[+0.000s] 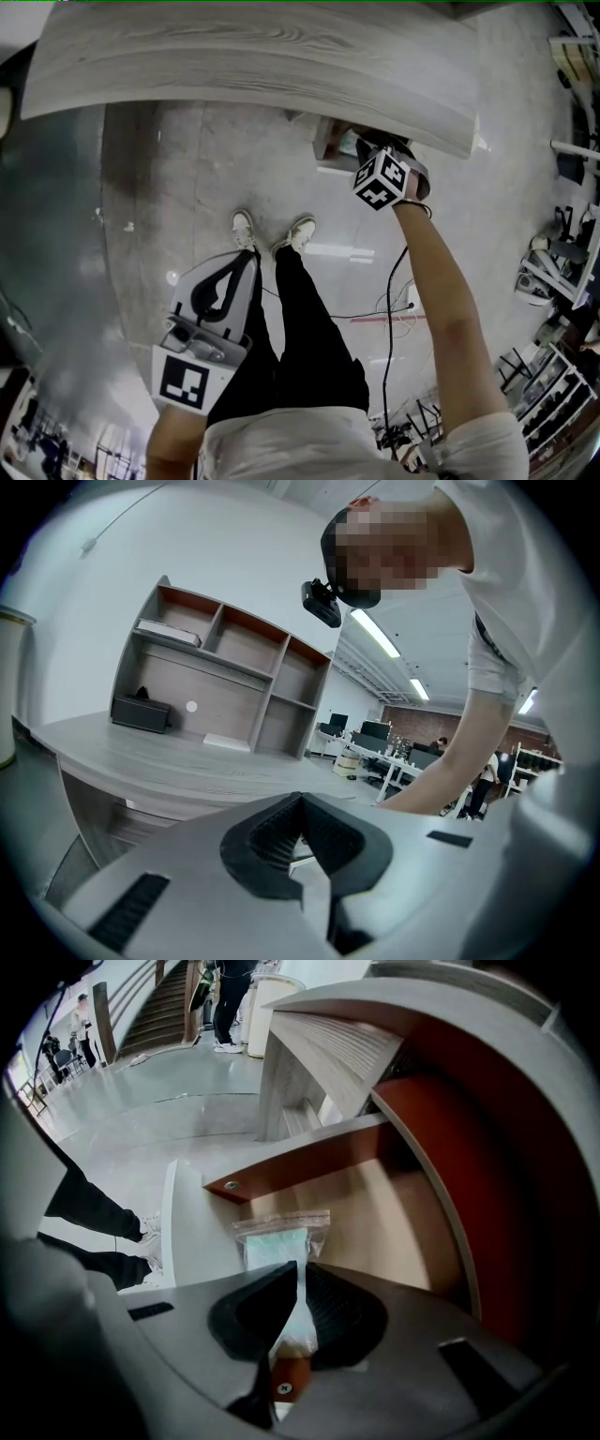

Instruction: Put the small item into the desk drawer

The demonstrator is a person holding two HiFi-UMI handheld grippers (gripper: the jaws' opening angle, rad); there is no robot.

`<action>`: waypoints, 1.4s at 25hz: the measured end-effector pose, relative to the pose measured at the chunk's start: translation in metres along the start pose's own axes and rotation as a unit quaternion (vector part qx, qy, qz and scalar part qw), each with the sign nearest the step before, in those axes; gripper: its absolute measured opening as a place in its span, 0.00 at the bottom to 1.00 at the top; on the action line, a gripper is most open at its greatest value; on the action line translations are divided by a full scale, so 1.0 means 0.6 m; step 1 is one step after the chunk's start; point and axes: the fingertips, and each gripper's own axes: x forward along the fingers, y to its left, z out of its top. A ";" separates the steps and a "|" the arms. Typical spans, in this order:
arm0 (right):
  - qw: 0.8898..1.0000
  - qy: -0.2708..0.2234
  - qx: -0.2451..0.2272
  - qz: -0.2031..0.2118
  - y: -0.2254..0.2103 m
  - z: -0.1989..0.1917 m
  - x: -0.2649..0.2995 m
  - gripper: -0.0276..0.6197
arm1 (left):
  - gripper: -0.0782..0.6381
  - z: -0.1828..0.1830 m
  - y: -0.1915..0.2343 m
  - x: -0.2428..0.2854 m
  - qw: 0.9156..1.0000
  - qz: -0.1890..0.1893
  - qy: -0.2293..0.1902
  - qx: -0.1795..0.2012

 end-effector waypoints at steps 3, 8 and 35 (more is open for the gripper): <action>1.000 -0.011 -0.001 -0.011 -0.004 0.011 -0.011 0.10 | 0.13 -0.001 0.002 -0.003 1.000 -0.003 -0.001 0.005; 1.000 -0.012 -0.009 -0.016 -0.001 0.023 -0.032 0.10 | 0.13 -0.004 0.003 -0.005 1.000 -0.009 -0.010 0.000; 0.995 -0.075 0.028 -0.056 0.008 0.109 -0.322 0.09 | 0.13 0.197 -0.030 -0.074 0.992 -0.047 -0.102 0.058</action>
